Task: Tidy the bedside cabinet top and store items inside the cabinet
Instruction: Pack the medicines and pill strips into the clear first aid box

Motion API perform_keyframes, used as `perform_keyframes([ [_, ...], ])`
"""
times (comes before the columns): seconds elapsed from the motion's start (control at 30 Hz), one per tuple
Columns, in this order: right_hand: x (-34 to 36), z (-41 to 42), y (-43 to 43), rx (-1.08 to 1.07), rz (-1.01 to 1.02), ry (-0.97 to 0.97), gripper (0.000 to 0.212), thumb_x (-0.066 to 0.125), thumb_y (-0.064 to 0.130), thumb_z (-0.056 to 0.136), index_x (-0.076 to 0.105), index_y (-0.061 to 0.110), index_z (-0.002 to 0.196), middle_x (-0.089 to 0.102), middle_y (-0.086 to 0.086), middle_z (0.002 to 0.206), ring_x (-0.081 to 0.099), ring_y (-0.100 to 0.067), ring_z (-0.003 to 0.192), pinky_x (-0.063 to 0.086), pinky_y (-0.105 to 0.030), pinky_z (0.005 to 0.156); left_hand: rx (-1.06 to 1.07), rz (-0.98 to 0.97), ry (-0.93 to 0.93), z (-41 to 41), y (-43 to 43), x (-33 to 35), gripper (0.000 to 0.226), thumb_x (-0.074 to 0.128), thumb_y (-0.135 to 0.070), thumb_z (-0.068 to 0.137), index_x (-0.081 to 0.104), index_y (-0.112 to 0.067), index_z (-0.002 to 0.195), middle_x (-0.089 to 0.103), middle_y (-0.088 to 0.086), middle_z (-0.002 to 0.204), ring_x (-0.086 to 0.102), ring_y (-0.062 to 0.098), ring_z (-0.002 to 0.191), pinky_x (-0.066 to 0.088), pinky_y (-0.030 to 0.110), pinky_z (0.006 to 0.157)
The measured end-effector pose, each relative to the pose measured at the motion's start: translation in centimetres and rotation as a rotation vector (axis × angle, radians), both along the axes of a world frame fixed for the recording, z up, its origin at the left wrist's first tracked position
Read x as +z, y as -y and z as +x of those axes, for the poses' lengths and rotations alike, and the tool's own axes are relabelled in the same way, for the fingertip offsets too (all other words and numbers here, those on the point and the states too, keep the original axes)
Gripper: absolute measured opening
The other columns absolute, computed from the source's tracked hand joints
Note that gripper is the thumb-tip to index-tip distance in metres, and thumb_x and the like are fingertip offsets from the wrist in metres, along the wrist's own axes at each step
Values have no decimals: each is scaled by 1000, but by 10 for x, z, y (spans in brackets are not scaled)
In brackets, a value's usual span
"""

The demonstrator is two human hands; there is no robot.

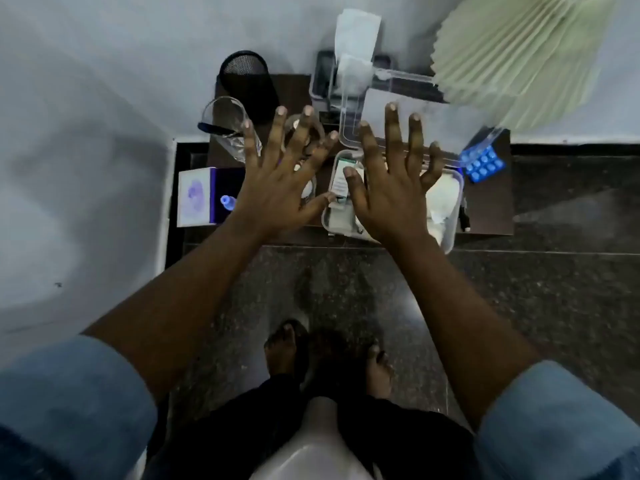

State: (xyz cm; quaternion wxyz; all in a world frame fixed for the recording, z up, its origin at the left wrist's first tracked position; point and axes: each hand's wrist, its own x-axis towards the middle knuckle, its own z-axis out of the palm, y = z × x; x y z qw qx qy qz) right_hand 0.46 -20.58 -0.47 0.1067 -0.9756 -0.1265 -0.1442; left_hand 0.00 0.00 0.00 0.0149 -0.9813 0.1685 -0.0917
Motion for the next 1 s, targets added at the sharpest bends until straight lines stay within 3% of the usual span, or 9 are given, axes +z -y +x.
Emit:
perform_keyframes([
  [0.33,-44,28,-4,-49,81,172,67,40,55,99,25,28,158,17,-11,166,10,-35,154,13,-62,117,-3,11,259,41,10,-39,87,29,-80,92,12,-33,162,12,17,169,9,47,154,5,80,110],
  [0.47,-48,24,-3,-66,130,307,63,44,49,98,32,27,156,24,-9,165,17,-31,152,19,-63,115,34,23,325,42,9,-48,87,30,-80,92,12,-31,163,11,16,169,7,47,154,2,81,109],
  [0.57,-58,2,2,-95,276,372,57,53,39,96,44,24,150,32,-7,162,26,-28,149,24,-62,112,62,-3,381,27,1,-58,88,34,-78,92,13,-30,163,11,16,169,6,47,154,1,81,109],
  [0.7,-43,-7,6,-32,293,502,56,55,37,93,46,26,147,38,-2,159,33,-27,144,22,-57,112,143,-49,474,-4,-4,-69,87,37,-75,92,13,-29,163,7,16,170,0,46,154,1,82,107],
  [0.8,-17,5,6,6,276,429,54,51,41,92,44,28,145,46,2,151,38,-26,136,25,-63,110,137,-11,539,-6,-3,-54,88,35,-77,92,11,-31,163,7,16,170,2,47,154,1,82,107],
  [1.0,-5,-15,4,105,23,117,51,45,50,95,41,37,144,40,6,156,32,-25,142,7,-59,115,144,-22,570,-32,4,-41,84,30,-75,94,7,-33,163,0,12,171,-2,42,156,1,81,109],
])
